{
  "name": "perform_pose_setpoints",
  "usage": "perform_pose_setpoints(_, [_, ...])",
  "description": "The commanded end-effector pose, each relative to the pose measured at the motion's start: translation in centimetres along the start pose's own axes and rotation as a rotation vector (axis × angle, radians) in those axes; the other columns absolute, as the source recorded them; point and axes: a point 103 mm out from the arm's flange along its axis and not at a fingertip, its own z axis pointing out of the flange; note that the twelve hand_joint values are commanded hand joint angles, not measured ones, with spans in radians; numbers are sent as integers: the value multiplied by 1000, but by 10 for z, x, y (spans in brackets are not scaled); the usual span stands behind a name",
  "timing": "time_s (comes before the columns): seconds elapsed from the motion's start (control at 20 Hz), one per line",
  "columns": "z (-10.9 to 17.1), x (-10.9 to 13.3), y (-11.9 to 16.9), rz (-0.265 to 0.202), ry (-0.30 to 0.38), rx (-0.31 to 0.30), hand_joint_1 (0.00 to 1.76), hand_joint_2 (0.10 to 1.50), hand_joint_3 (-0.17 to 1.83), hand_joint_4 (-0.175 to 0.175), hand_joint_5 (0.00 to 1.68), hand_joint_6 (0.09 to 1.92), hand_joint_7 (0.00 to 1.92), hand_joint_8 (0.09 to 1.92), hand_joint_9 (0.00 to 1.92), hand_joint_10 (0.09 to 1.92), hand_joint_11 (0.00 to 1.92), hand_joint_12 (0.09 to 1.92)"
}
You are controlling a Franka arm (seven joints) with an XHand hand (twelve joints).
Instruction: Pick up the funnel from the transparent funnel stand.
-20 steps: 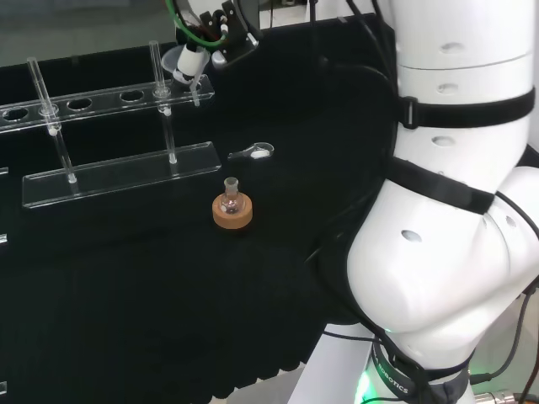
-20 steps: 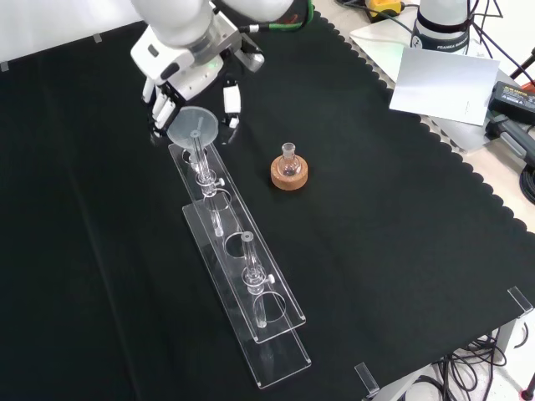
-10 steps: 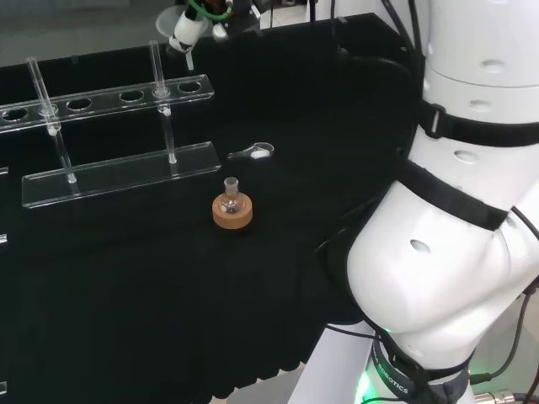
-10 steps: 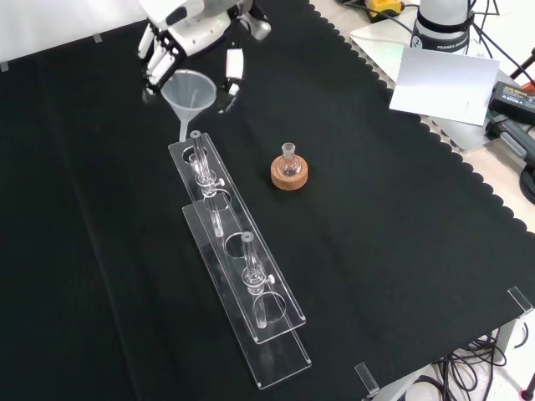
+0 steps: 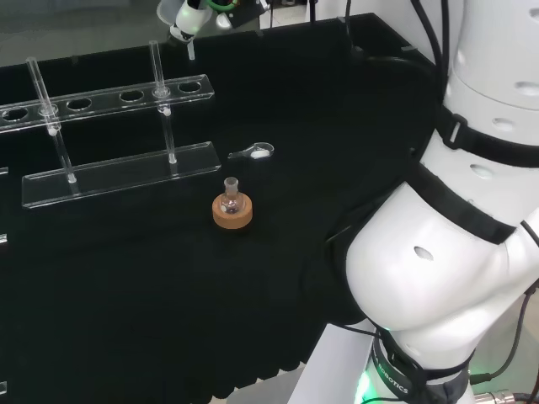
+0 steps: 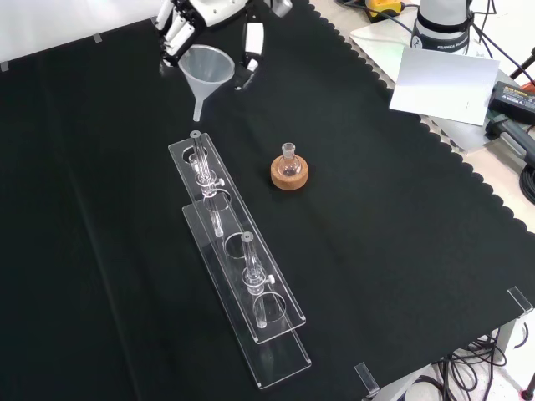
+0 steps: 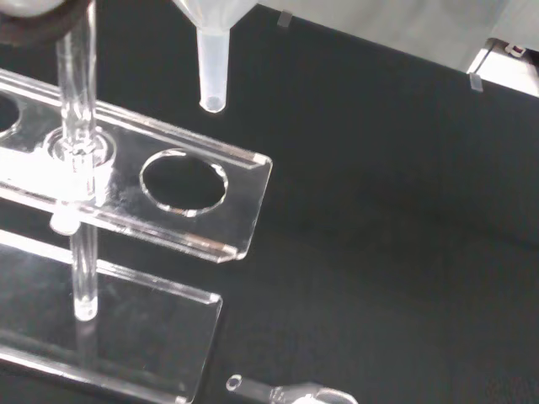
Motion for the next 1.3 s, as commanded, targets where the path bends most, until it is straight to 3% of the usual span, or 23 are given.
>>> perform_pose_setpoints(0.05, [8,-6,-72,75,51,24,718,767,505,-1,820,647,1004,613,1247,327,798,1199])
perform_pose_setpoints(0.7, [34,-1,-108,127,60,78,718,766,510,-2,821,658,1002,614,1256,321,803,1199])
perform_pose_setpoints(1.3, [54,14,-123,111,55,107,718,767,515,-1,820,666,999,616,1260,315,805,1198])
